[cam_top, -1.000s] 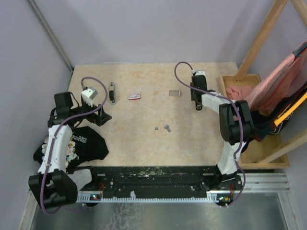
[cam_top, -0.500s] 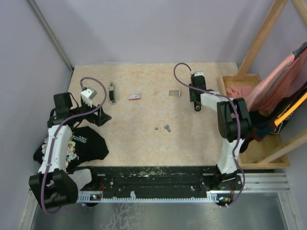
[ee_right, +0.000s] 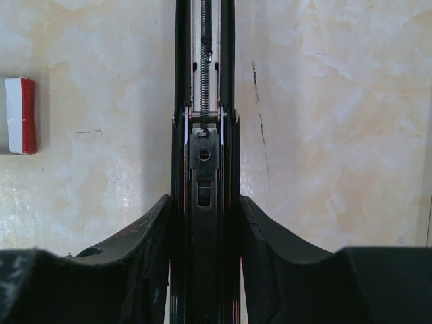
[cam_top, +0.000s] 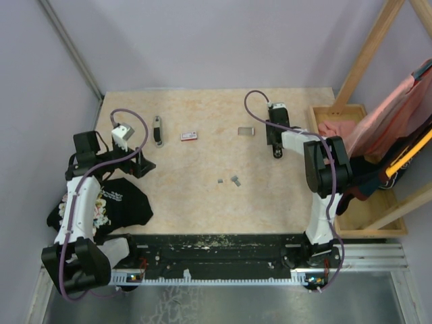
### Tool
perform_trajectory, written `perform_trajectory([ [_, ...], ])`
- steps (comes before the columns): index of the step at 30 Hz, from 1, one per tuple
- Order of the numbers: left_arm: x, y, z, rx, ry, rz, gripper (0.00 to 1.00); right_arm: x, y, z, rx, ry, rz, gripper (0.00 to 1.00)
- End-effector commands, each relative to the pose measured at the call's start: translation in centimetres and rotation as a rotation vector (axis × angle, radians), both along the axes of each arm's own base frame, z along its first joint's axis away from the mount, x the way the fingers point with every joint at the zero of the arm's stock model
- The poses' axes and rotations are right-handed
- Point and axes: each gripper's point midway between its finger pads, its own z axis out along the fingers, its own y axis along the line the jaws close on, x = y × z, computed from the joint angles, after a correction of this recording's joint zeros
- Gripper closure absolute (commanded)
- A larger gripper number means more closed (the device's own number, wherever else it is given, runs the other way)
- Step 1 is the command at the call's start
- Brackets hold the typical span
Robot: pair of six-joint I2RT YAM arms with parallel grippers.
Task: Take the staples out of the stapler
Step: Place the stapler at the center of the board.
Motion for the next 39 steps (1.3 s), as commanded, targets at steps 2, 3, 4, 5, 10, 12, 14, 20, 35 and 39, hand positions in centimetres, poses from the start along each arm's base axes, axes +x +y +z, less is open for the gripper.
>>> perform_trajectory([
  [2,-0.3,-0.1,0.3,-0.007,-0.024,-0.021,0.00,3.2,0.3,3.1,0.032,-0.119,-0.018,0.79],
  [3,-0.3,0.0,0.3,-0.008,-0.025,-0.019,0.00,3.2,0.2,3.0,0.032,-0.117,-0.022,0.78],
  [4,-0.3,0.0,0.4,-0.009,-0.025,-0.019,0.00,3.2,0.2,2.9,0.031,-0.115,-0.020,0.78],
  [5,-0.3,0.0,0.4,-0.010,-0.025,-0.019,0.00,3.3,0.2,2.8,0.030,-0.114,-0.019,0.78],
  [10,-0.4,0.0,0.4,-0.016,-0.022,-0.020,0.00,3.9,0.3,2.7,0.029,-0.115,-0.015,0.78],
  [12,-0.4,0.1,0.3,-0.017,-0.022,-0.017,0.00,4.3,0.4,2.6,0.031,-0.112,-0.015,0.78],
  [14,-0.4,0.2,0.4,-0.017,-0.023,-0.017,0.00,4.6,0.4,2.7,0.030,-0.114,-0.017,0.78],
  [20,-0.4,0.3,0.3,-0.022,-0.020,-0.017,0.00,5.7,0.2,2.4,0.018,-0.110,-0.022,0.78],
  [35,-0.4,0.5,0.3,-0.030,-0.019,-0.014,0.00,7.1,-0.4,1.3,0.015,-0.069,-0.027,0.72],
  [39,-0.4,0.5,0.3,-0.031,-0.017,-0.014,0.00,7.1,-0.4,1.2,0.023,-0.062,-0.024,0.65],
])
